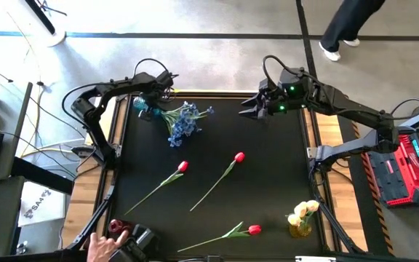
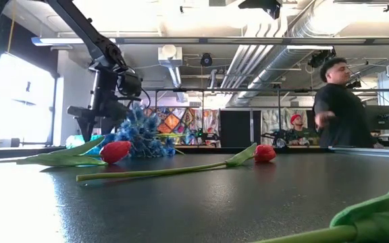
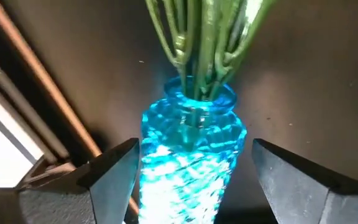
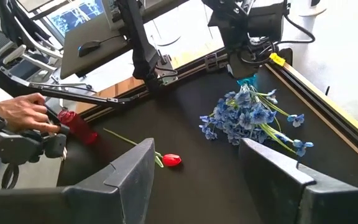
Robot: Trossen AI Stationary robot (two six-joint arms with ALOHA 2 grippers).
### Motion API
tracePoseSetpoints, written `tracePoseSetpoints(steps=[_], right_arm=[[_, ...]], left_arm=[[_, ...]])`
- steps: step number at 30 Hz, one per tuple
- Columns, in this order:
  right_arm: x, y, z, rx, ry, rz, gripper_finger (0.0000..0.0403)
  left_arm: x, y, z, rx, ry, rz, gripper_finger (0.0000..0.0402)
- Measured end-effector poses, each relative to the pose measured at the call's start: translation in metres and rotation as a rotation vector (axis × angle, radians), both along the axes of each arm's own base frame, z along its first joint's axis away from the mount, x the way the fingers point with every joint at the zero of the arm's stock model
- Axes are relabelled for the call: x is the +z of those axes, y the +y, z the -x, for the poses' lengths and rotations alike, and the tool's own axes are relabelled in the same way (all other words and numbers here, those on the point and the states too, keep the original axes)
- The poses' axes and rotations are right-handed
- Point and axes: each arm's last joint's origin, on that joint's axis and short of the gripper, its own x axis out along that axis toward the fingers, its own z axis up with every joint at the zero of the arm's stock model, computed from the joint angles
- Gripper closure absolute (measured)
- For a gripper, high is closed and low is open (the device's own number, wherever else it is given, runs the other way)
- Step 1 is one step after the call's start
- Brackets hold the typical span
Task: Sort flowers into vase by color
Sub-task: Adjust the blue vase on the top left of the table
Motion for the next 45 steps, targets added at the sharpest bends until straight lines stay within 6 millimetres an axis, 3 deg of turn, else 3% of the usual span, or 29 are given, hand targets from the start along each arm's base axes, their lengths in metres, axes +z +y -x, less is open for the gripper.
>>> tracePoseSetpoints(steps=[6,11,18,24,33,45], right_arm=[[0.0,0.0,0.0,-0.003,-0.003,-0.006,0.0183],[0.0,0.0,0.0,-0.012,-0.005,-0.026,0.0183],[0.0,0.0,0.0,-0.018,-0.001,-0.04,0.0189],[0.001,0.001,0.002,-0.022,-0.006,-0.046,0.0212],[0.015,0.005,0.025,-0.113,-0.05,-0.012,0.0226],[0.028,0.012,0.054,-0.171,-0.099,0.006,0.0226]], left_arm=[[-0.012,-0.01,0.005,-0.007,0.048,0.043,0.0118],[-0.012,-0.012,0.0,0.001,0.027,0.023,0.0132],[-0.011,-0.019,-0.009,0.009,0.002,0.028,0.0182],[-0.011,-0.025,-0.016,0.007,-0.004,0.022,0.0188],[0.002,-0.023,-0.03,0.184,-0.183,0.059,0.019],[0.02,-0.031,-0.055,0.148,-0.275,0.068,0.0192]])
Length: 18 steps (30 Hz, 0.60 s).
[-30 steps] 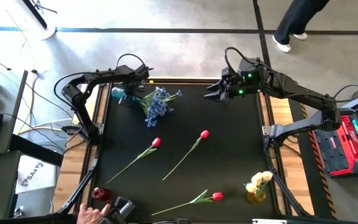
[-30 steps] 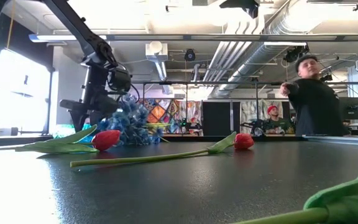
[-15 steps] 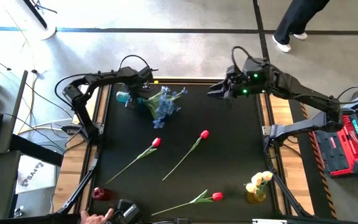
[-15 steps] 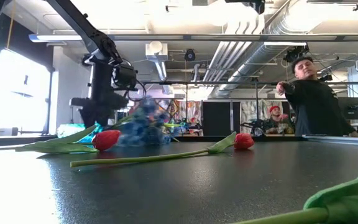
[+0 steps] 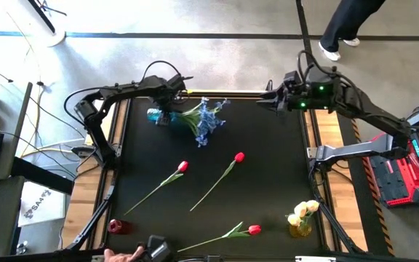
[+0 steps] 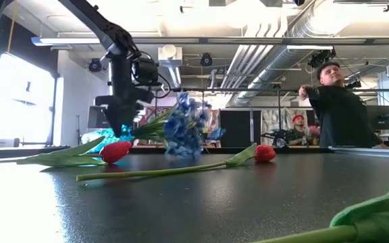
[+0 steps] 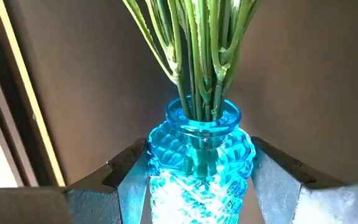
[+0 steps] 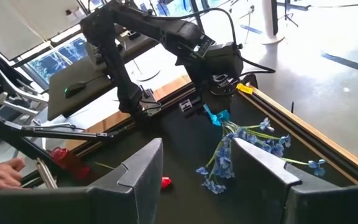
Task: Sort flowers into vase by color
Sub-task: Adjust the blue vase on the top left of the table
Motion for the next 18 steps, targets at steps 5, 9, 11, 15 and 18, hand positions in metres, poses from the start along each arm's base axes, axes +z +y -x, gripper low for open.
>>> tracePoseSetpoints(steps=[5,9,11,15,18], right_arm=[[0.0,0.0,0.001,-0.011,0.002,0.003,0.0226],[0.0,0.0,0.001,-0.011,0.0,0.004,0.0226],[0.001,0.0,0.001,-0.011,-0.003,0.006,0.0226],[0.001,0.0,0.001,-0.018,-0.003,0.01,0.0226],[0.001,0.0,0.0,-0.018,-0.009,0.012,0.0226]], left_arm=[[0.007,-0.002,-0.005,0.025,-0.06,0.027,0.0192],[0.017,-0.006,-0.004,0.031,-0.112,0.036,0.0192],[0.022,-0.007,-0.003,0.029,-0.133,0.035,0.0192],[0.032,-0.01,-0.001,0.034,-0.187,0.043,0.0192],[0.04,-0.011,-0.002,0.06,-0.272,0.066,0.0192]])
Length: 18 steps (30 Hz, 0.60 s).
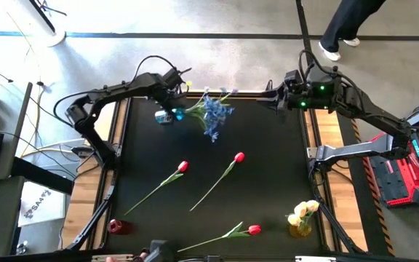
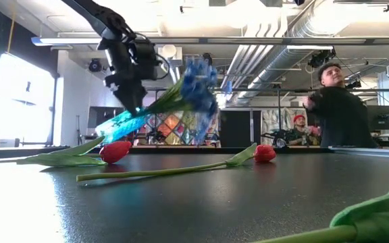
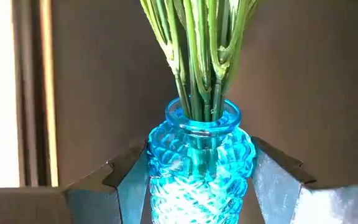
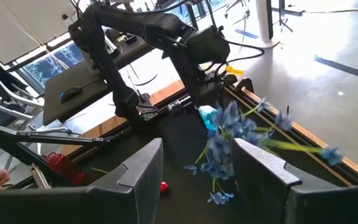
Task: Sort flowers into vase by color
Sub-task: Adjust the blue vase on the top left of the table
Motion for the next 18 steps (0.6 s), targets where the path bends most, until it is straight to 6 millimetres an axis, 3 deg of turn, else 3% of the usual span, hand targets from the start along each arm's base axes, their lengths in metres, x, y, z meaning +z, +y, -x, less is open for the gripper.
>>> tracePoseSetpoints(steps=[10,18], right_arm=[[0.002,0.0,-0.001,-0.004,-0.03,-0.015,0.0226],[0.003,0.001,0.001,-0.002,-0.037,-0.036,0.0226]], left_arm=[[0.02,0.002,-0.01,0.081,-0.276,0.067,0.0192],[0.011,0.0,-0.013,0.13,-0.413,0.167,0.0192]])
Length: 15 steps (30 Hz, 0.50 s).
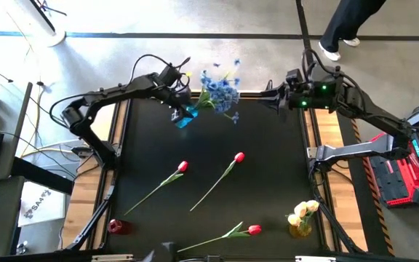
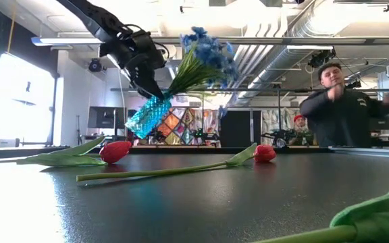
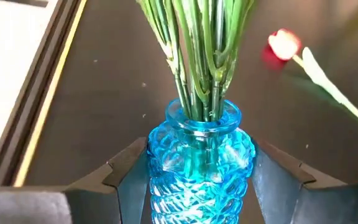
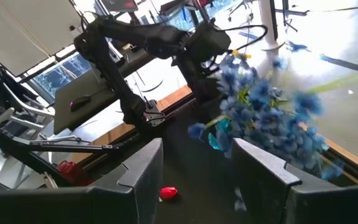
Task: Sort flowers into vase by color
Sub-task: Adjust the blue vase on the top left of the table
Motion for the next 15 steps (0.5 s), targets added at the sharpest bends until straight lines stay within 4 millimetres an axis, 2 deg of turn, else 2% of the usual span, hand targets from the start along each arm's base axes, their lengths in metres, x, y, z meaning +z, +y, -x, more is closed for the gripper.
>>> tracePoseSetpoints(steps=[6,15], right_arm=[[0.003,0.002,0.006,-0.003,-0.022,-0.006,0.0226],[0.004,0.003,0.007,-0.01,-0.032,-0.016,0.0226]], left_arm=[[-0.014,-0.009,0.005,0.024,-0.097,0.015,0.0192],[-0.026,-0.026,0.025,0.116,-0.278,-0.009,0.0192]])
